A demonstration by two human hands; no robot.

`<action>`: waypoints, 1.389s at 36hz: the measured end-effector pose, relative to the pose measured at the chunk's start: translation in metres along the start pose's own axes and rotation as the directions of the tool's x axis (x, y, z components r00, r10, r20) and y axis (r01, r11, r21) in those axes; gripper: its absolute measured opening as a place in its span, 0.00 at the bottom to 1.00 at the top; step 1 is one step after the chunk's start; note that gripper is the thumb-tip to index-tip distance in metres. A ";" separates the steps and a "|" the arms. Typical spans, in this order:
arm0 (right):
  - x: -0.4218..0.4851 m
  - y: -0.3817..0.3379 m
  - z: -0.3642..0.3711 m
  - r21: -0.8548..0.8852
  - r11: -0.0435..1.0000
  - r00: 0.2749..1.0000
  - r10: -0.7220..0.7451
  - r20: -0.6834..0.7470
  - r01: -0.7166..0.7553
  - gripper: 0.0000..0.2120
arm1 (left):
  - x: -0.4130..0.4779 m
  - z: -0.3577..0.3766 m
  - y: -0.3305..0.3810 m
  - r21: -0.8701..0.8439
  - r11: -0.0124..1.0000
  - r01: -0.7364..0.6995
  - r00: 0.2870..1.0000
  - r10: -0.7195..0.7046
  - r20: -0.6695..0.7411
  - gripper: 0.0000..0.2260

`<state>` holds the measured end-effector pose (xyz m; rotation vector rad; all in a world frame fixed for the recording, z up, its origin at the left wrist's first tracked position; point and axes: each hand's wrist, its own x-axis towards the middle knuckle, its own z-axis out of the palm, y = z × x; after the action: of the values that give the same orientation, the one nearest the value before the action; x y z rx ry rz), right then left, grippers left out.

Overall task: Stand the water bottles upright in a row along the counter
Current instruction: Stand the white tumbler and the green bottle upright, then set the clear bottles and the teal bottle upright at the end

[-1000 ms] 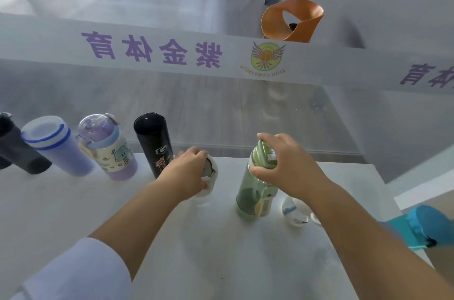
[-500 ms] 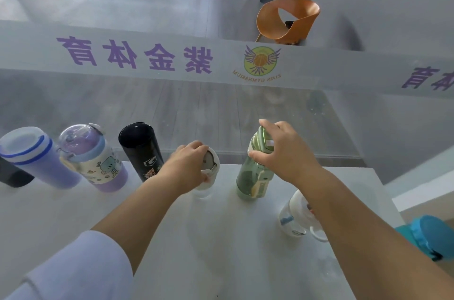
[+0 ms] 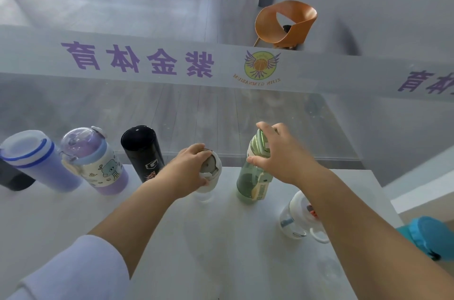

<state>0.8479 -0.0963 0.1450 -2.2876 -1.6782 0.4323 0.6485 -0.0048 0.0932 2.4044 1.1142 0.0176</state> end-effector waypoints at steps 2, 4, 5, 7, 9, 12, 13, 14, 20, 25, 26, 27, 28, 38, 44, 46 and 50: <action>0.001 -0.001 -0.002 0.017 1.000 1.000 0.007 0.030 -0.007 0.38 | 0.000 -0.002 0.001 0.020 1.000 0.004 1.000 -0.004 0.009 0.28; 0.001 -0.001 -0.005 0.016 1.000 0.998 0.008 0.055 -0.009 0.40 | -0.001 -0.003 0.003 0.036 0.999 0.008 1.000 -0.009 0.015 0.26; 0.001 -0.002 -0.007 0.016 1.000 0.998 0.006 0.061 -0.007 0.40 | -0.002 -0.005 0.004 0.046 0.999 0.011 1.000 -0.011 0.017 0.25; 0.000 -0.004 -0.011 0.039 0.999 0.998 0.006 0.056 -0.008 0.40 | -0.005 -0.007 0.006 0.054 0.998 0.018 1.000 -0.019 0.023 0.23; -0.004 -0.006 -0.017 0.036 0.999 1.000 -0.002 0.026 0.001 0.39 | -0.009 -0.010 0.007 0.053 0.998 0.026 0.999 -0.028 0.025 0.20; -0.014 -0.010 -0.028 -0.019 0.999 0.998 -0.028 -0.050 0.027 0.34 | -0.017 -0.014 0.009 0.076 0.996 0.035 0.999 -0.036 0.009 0.17; -0.017 -0.011 -0.031 -0.019 0.999 0.997 -0.031 -0.070 0.029 0.32 | -0.020 -0.015 0.010 0.095 0.995 0.035 0.999 -0.036 0.001 0.17; -0.021 -0.012 -0.035 -0.015 1.000 0.996 -0.029 -0.083 0.028 0.30 | -0.024 -0.017 0.011 0.113 0.993 0.034 0.999 -0.034 -0.006 0.17; -0.054 -0.016 -0.051 0.006 1.000 0.993 0.024 -0.113 -0.023 0.22 | -0.050 -0.030 0.026 0.140 0.989 -0.040 0.997 0.049 -0.060 0.13; -0.094 -0.015 -0.058 0.007 0.997 0.992 0.074 -0.097 -0.074 0.23 | -0.070 -0.029 0.037 0.189 0.976 -0.109 0.994 0.112 -0.004 0.19; -0.102 -0.015 -0.059 -0.011 0.997 0.993 0.080 -0.086 -0.081 0.23 | -0.074 -0.028 0.040 0.185 0.975 -0.124 0.992 0.125 0.007 0.20; -0.111 -0.014 -0.059 -0.031 0.996 0.993 0.086 -0.078 -0.089 0.22 | -0.077 -0.026 0.043 0.179 0.974 -0.140 0.990 0.139 0.016 0.20; -0.119 -0.012 -0.060 -0.048 0.994 0.993 0.093 -0.075 -0.097 0.22 | -0.080 -0.024 0.046 0.168 0.972 -0.161 0.987 0.161 0.019 0.19; -0.192 0.021 -0.065 -0.083 0.966 0.964 0.234 -0.126 -0.245 0.22 | -0.090 0.004 0.087 0.153 0.928 -0.338 0.941 0.329 0.082 0.17; -0.219 0.060 -0.070 -0.036 0.946 0.930 0.311 -0.195 -0.323 0.22 | -0.079 0.021 0.125 0.119 0.919 -0.375 0.926 0.366 0.089 0.19; -0.224 0.073 -0.070 -0.045 0.940 0.930 0.325 -0.172 -0.337 0.23 | -0.072 0.027 0.138 0.104 0.918 -0.382 0.923 0.374 0.091 0.22; -0.223 0.100 -0.066 -0.080 0.948 0.951 0.307 -0.028 -0.308 0.29 | -0.054 0.046 0.158 0.064 0.934 -0.350 0.934 0.344 0.092 0.30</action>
<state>0.8977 -0.3414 0.1842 -2.6183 -1.3560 0.4130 0.7351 -0.1504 0.1314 2.6193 0.6526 -0.0048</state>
